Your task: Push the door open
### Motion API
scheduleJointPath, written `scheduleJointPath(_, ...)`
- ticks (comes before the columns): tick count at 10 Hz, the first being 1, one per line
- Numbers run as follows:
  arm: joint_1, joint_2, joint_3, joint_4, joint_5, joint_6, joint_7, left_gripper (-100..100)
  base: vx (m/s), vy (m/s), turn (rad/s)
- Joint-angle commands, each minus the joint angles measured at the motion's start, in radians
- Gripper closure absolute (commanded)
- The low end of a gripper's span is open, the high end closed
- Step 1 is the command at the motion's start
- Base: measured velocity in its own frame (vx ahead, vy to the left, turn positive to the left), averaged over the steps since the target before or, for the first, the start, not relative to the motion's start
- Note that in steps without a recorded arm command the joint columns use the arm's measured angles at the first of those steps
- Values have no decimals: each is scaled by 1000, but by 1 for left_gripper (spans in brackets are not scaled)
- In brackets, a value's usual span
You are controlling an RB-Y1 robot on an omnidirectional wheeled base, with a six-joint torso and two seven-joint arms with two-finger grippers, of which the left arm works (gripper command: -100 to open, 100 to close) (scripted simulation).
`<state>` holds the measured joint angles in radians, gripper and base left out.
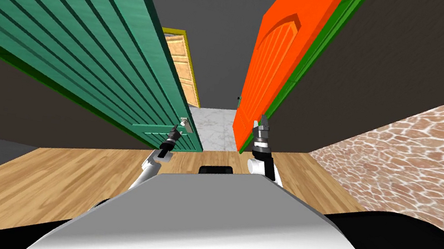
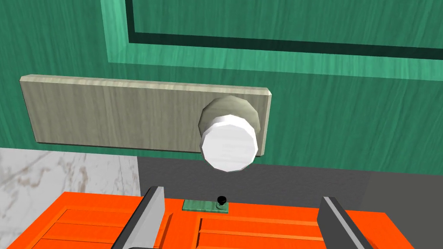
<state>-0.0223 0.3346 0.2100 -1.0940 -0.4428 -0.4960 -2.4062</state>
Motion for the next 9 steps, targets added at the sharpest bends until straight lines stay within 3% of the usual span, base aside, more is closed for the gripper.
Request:
scheduleJointPath(1, -4, -4, 4, 3, 1, 3, -5, -100, 223, 8, -35)
scheduleJointPath(5, -8, -9, 9, 7, 2, 7, -12, -100, 181, 31, -27)
scheduleJointPath(6, -8, -9, 9, 7, 2, 7, -12, 100, -8, 1, 11)
scheduleJointPath(9, -8, -9, 9, 7, 2, 7, -12, 100, -19, -2, -8)
